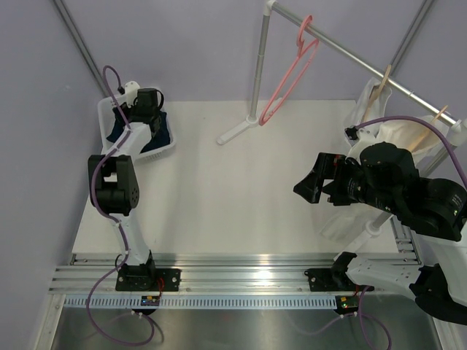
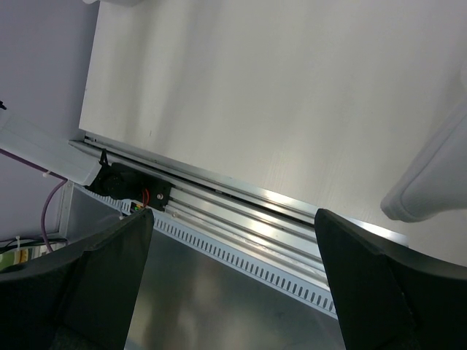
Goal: Remove the skirt from the hanger
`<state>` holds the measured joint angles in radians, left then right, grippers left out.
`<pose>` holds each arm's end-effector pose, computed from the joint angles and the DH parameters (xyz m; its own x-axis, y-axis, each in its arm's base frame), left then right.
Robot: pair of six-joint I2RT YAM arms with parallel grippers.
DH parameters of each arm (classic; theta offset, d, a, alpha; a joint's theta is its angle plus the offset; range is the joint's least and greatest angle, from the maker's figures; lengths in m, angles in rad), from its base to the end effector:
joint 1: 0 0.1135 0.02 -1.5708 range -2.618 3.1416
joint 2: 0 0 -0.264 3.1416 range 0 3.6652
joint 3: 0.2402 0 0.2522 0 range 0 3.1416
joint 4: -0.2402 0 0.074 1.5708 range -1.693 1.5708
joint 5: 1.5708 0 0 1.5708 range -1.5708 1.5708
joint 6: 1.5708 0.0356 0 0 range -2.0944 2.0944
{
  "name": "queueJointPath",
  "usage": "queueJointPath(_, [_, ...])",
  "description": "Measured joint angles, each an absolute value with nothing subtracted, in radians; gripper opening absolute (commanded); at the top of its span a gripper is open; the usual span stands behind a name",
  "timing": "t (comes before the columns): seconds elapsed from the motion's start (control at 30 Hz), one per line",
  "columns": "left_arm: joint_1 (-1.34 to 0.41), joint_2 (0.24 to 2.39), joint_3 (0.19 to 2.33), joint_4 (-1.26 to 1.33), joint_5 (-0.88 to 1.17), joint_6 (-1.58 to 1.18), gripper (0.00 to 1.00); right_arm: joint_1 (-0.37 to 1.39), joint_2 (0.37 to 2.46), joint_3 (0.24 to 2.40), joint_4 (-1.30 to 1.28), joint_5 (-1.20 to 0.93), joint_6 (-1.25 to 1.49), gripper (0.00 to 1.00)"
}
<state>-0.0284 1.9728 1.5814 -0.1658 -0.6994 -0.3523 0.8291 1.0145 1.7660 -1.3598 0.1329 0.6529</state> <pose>0.4590 0.0099 0.2649 -0.3152 -0.2552 -0.9141 -0.6746 0.7377 0.0267 0.0766 0.0767 0.4863 -0.7060 0.1208 -0.6978 -0.2876 0.8515 0.4384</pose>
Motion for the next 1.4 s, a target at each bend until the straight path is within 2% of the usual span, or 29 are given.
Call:
queueJointPath(0.2, [-0.101,1.942,1.615,-0.237,-0.759,-0.347,0.99,0.829,1.007,1.766,-1.360,0.133,0.663,1.00])
queueJointPath(0.47, [-0.403,1.662,1.649,-0.367,-0.865,-0.392,0.99,0.829,1.015,1.867,-1.365,0.159,0.698,0.99])
queueJointPath(0.53, [-0.503,1.576,1.665,-0.352,-0.828,-0.388,0.98,0.829,1.009,1.894,-1.363,0.167,0.707,0.99])
queueJointPath(0.57, [-0.548,1.535,1.672,-0.334,-0.773,-0.385,0.93,0.829,0.996,1.897,-1.359,0.168,0.714,0.97])
queueJointPath(0.63, [-0.622,1.467,1.682,-0.286,-0.628,-0.386,0.91,0.829,0.956,1.892,-1.357,0.167,0.728,0.95])
queueJointPath(0.7, [-0.661,1.437,1.713,-0.257,-0.493,-0.393,0.88,0.829,0.893,1.861,-1.353,0.167,0.746,0.88])
queueJointPath(0.8, [-0.710,1.455,1.808,-0.225,-0.270,-0.410,0.89,0.829,0.768,1.814,-1.352,0.164,0.778,0.86])
queueJointPath(0.9, [-0.787,1.531,1.913,-0.220,-0.071,-0.416,0.88,0.829,0.642,1.798,-1.320,0.166,0.802,0.89])
queueJointPath(1.0, [-0.889,1.653,2.050,-0.280,0.033,-0.401,0.88,0.829,0.566,1.795,-1.260,0.176,0.810,0.90])
queueJointPath(1.13, [-1.020,1.795,2.184,-0.397,0.076,-0.360,0.89,0.829,0.540,1.818,-1.201,0.211,0.808,0.91])
queueJointPath(1.4, [-1.176,1.888,2.229,-0.530,-0.013,-0.293,0.89,0.829,0.535,1.876,-1.185,0.279,0.797,0.91])
